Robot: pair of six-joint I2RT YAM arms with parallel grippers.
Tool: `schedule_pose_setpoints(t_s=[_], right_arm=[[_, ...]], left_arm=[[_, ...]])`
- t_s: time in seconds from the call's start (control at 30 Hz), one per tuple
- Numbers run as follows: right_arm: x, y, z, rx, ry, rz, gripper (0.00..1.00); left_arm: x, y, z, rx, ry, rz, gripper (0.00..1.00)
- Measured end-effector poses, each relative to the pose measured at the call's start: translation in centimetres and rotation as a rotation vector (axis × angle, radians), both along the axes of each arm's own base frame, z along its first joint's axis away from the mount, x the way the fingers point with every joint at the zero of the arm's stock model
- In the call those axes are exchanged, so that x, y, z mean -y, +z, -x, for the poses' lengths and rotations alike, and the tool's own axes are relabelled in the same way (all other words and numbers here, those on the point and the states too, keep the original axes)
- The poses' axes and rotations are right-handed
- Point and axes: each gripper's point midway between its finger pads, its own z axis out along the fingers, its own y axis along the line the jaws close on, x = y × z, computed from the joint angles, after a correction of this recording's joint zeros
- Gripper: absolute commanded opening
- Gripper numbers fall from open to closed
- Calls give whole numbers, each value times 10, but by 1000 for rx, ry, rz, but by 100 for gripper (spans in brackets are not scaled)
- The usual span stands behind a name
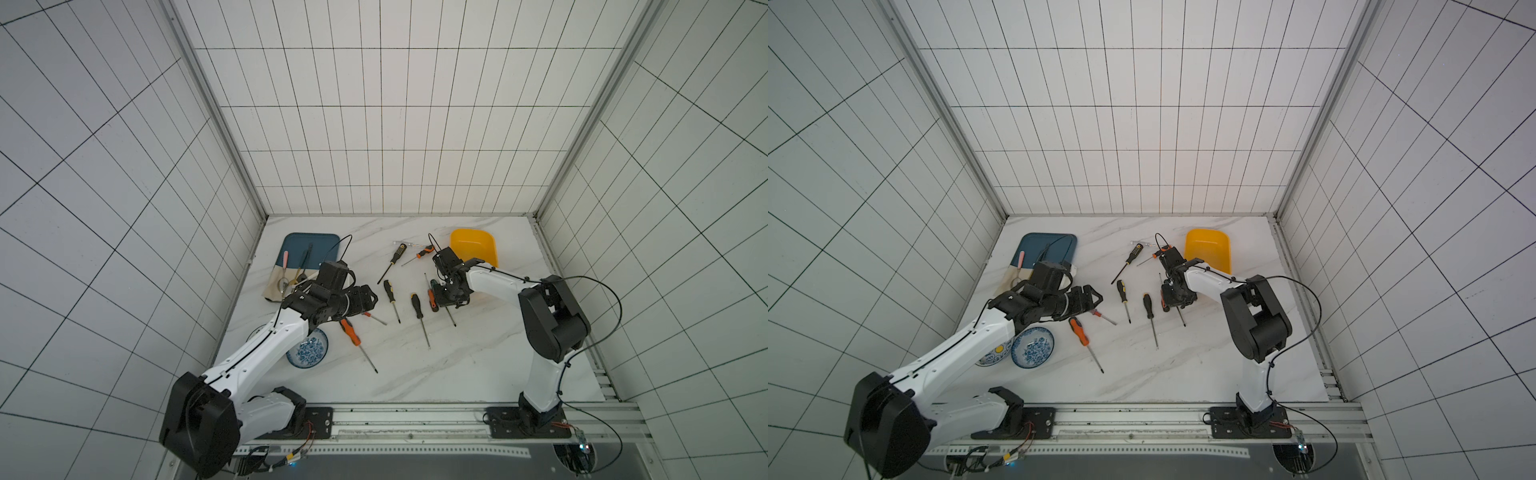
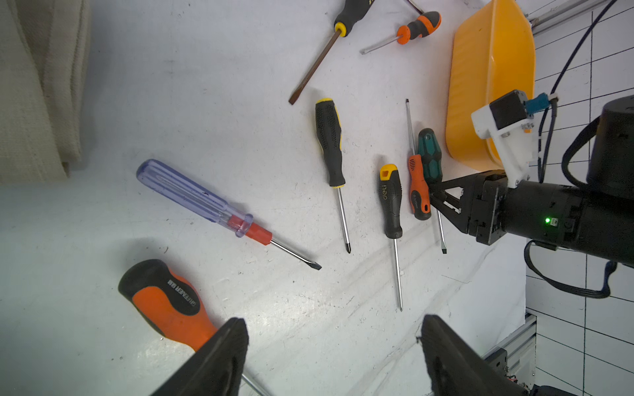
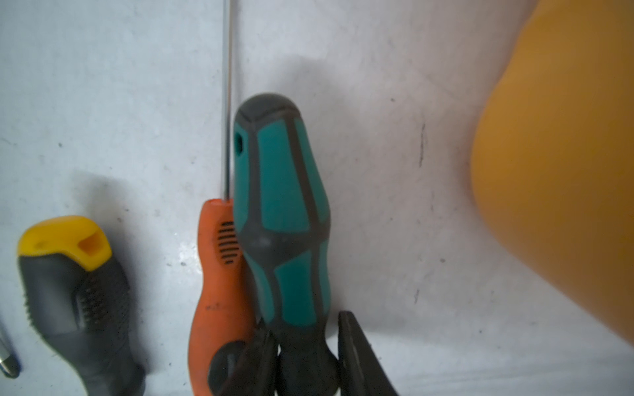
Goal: Put the screwdriver on the desktop into the storage box
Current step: Pick up the screwdriver from the center of the board, then place the screwdriver in the storage box.
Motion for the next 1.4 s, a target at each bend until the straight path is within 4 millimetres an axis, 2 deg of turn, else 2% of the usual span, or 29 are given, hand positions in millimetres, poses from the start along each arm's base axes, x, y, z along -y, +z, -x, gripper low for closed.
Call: schedule_pose_setpoints(t_s=[0.17,0.5,0.8,1.03,1.17,1.27,1.4], right_arm=[[0,13,1,18,0,-12,16],[-3,64,-2,110,-1,-82,15],[-6,109,-23,180,-32,-135,15],[17,139,-53,230,-122,-163,15],[37,153,-81,257,-195,-173,15],[51,153,-104,263,-248,-172,14],[64,140,-128,248,-304,-161,14]], left_arm=[[0,0,0,-1,2,2,83],[1,7,1,12,1,20,83],[4,8,5,10,-7,44,83],[4,12,8,28,-13,69,83],[5,13,10,30,-17,78,83],[5,10,12,20,-18,80,83],[3,7,16,13,-15,82,83]])
